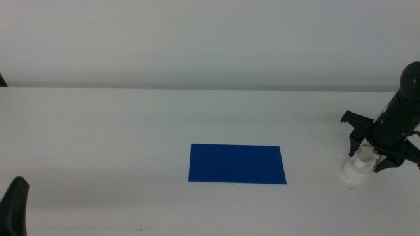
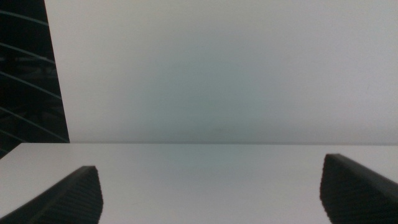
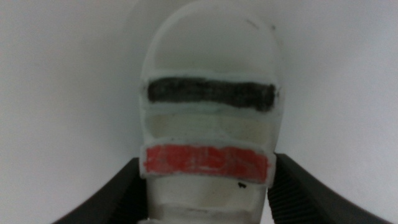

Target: Use one arm to grab the shoe from the table and place it on the mat.

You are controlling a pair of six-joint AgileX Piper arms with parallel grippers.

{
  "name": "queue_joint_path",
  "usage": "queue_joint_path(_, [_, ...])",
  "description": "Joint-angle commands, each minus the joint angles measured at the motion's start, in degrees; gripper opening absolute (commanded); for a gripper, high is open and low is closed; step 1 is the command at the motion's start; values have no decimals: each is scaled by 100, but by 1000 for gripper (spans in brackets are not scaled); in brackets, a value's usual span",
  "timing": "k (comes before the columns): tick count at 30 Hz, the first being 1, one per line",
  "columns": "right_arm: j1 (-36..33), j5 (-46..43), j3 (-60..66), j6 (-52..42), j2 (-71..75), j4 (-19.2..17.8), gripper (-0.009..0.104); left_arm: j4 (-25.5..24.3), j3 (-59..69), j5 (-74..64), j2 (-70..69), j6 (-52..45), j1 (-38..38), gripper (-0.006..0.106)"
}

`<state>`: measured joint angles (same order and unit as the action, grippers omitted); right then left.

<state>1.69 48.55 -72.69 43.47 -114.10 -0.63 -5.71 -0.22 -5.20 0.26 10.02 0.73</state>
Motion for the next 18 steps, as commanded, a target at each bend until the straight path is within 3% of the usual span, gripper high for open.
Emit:
queue_joint_path(1, [-39, 370, -111, -17, -9, -23, -2, 12, 244, 66, -235, 33, -14, 94])
queue_joint_path(7, [-539, 1206, -805, -16, 108, -134, -2, 12, 244, 66, -235, 33, -14, 94])
queue_joint_path(18, [-2503, 1973, -2564, 1041, -591, -371, -2, 12, 244, 66, -235, 33, -14, 94])
